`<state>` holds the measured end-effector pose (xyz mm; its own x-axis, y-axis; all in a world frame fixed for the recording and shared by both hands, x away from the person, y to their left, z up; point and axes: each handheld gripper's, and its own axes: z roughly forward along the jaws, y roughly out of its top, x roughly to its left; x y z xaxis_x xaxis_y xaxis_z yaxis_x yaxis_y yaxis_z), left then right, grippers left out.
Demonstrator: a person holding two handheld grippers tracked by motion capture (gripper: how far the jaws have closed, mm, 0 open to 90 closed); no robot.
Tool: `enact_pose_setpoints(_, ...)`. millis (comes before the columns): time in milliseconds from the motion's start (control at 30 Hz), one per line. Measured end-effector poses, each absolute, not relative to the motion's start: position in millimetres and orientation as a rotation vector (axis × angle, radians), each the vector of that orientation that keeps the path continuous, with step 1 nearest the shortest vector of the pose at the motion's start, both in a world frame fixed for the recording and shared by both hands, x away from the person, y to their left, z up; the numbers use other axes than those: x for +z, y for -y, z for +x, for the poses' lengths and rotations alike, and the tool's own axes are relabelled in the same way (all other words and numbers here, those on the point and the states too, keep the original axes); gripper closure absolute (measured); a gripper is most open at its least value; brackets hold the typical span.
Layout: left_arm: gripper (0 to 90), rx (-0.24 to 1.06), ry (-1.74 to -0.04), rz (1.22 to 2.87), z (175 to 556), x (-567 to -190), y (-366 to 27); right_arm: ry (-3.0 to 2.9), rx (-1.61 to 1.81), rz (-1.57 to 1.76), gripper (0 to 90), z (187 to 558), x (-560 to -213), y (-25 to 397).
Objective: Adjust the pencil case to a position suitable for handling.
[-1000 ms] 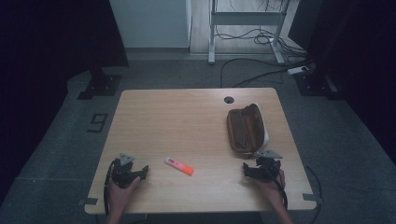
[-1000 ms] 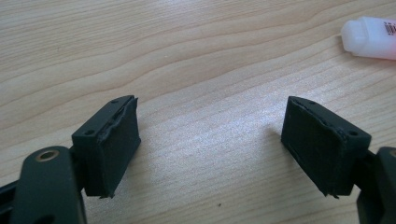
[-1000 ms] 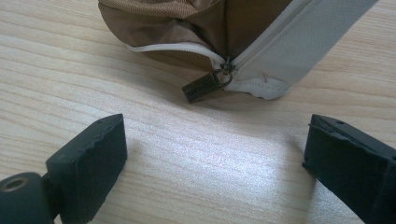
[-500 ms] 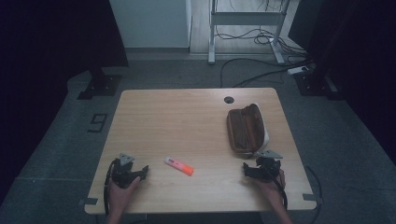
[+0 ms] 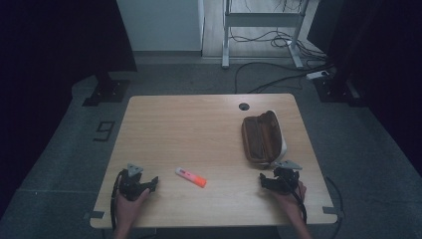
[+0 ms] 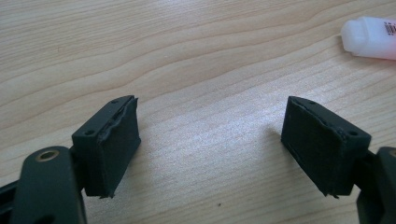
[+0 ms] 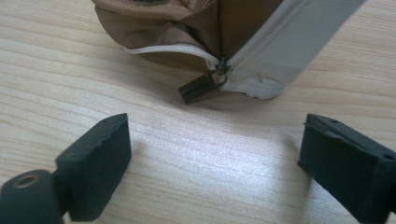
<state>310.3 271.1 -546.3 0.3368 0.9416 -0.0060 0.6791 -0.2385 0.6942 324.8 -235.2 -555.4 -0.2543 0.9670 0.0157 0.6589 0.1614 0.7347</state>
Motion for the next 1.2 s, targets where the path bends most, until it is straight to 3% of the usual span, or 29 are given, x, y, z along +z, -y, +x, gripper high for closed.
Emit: enact_pose_setpoints(1200,19.1,0.563,-1.414,2.003,310.5,-546.3,-271.2,-1.797,1.085,1.534,14.7,309.8,-519.8,269.0)
